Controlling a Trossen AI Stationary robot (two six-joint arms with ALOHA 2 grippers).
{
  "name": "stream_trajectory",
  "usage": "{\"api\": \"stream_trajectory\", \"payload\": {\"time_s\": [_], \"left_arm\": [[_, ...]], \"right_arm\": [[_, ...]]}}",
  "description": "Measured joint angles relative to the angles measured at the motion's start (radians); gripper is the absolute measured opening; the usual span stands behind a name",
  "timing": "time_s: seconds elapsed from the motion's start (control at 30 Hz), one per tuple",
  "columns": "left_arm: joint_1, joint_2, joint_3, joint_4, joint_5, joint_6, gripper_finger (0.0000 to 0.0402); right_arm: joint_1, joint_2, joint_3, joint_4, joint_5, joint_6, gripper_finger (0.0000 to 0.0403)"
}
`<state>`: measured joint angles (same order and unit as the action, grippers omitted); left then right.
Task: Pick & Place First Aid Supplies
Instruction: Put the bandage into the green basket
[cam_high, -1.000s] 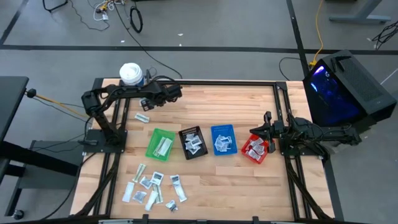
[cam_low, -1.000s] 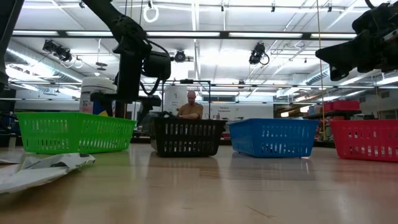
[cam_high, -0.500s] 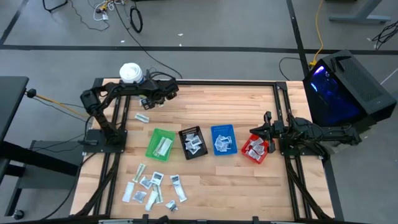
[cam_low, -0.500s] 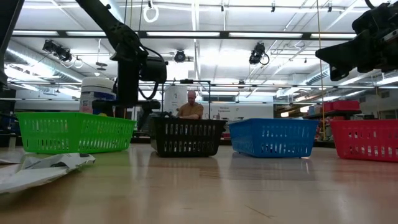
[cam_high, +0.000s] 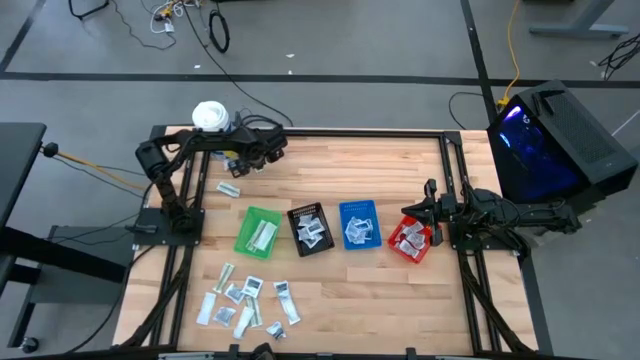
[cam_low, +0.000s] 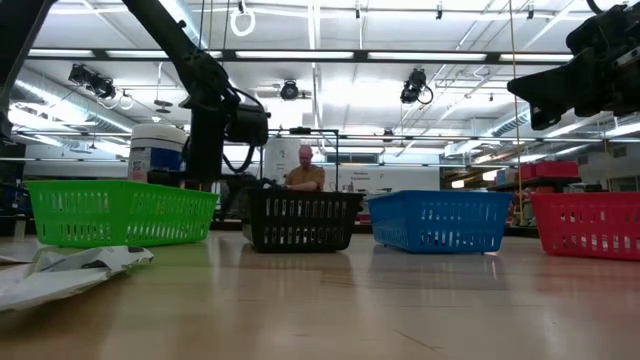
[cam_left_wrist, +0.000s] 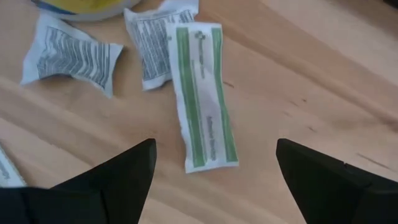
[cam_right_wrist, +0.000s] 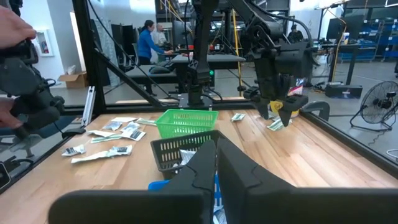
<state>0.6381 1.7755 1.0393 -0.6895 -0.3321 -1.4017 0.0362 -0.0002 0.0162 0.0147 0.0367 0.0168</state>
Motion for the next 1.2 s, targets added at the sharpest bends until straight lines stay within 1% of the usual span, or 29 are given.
{"api": "stream_trajectory", "payload": {"time_s": [0.4,0.6,0.87,0.97,1.2], "left_arm": [[0.007,0.034,0.000,0.021,-0.030,-0.031,0.0342],[0.007,0.072,0.001,0.048,-0.010,-0.033,0.0342],[0.003,0.076,0.003,0.049,-0.011,-0.035,0.0338],[0.003,0.076,0.003,0.049,-0.011,-0.035,0.0319],[0.003,0.077,0.002,0.052,-0.009,-0.035,0.0247]], "right_arm": [[0.000,0.000,0.000,0.000,0.000,0.000,0.0023],[0.000,0.000,0.000,0.000,0.000,0.000,0.0023],[0.000,0.000,0.000,0.000,0.000,0.000,0.0023],[0.000,0.000,0.000,0.000,0.000,0.000,0.0023],[0.000,0.000,0.000,0.000,0.000,0.000,0.0023]]}}
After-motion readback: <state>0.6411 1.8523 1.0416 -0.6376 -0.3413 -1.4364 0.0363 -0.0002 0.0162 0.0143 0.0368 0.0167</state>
